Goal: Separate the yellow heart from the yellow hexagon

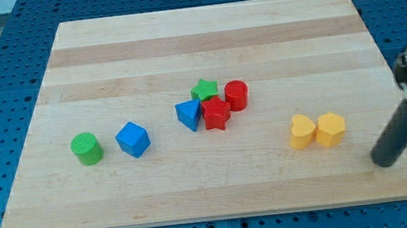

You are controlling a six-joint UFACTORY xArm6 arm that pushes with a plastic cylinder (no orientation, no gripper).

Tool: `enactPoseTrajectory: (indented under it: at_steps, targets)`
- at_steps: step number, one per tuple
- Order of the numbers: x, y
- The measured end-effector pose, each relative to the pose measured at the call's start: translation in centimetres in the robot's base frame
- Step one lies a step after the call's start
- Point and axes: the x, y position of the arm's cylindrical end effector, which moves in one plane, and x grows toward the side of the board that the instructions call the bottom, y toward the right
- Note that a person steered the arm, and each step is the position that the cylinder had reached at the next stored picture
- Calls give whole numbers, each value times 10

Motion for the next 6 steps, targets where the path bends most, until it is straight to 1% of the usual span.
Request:
enactPoseTrajectory:
  at_steps: [1,3,6]
  targets:
    - [-5,-31]
    - [-36,-75]
    - [-38,-88]
